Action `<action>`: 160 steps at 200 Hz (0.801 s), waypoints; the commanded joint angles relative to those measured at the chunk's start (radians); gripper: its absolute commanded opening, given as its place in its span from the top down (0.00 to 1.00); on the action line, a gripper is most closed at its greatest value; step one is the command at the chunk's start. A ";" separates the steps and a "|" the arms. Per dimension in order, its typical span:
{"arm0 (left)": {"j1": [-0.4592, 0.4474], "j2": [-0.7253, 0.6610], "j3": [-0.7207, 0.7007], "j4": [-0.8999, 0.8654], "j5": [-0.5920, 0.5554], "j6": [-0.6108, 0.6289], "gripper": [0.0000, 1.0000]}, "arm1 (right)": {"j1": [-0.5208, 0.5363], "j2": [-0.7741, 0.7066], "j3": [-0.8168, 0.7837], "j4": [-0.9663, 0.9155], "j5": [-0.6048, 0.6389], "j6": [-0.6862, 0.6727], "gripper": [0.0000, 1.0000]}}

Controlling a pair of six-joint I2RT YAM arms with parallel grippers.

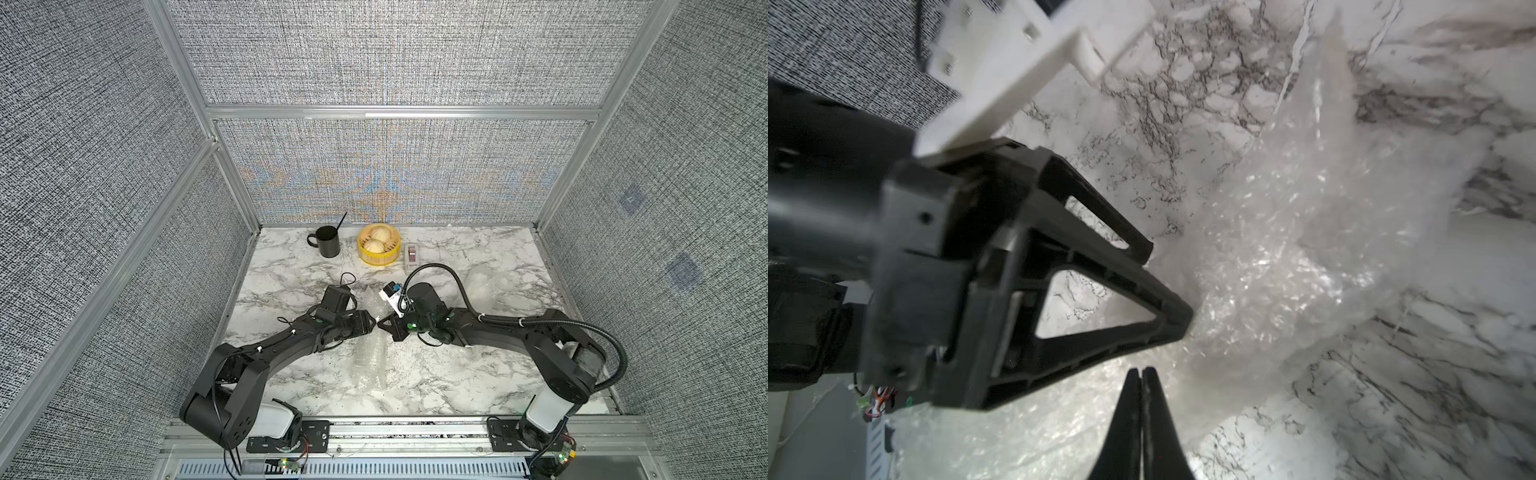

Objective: Wrap vases in bubble wrap
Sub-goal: Stick the tape on the bubble wrap.

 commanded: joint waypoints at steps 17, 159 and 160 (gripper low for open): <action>0.001 -0.025 0.011 -0.006 -0.022 0.010 0.34 | -0.001 0.030 0.017 -0.043 -0.008 -0.003 0.95; 0.032 -0.239 0.144 -0.232 -0.469 0.041 0.15 | -0.098 -0.339 0.116 -0.371 0.244 -0.049 0.62; 0.033 -0.243 0.146 -0.239 -0.490 0.041 0.14 | -0.101 -0.347 0.119 -0.381 0.260 -0.051 0.61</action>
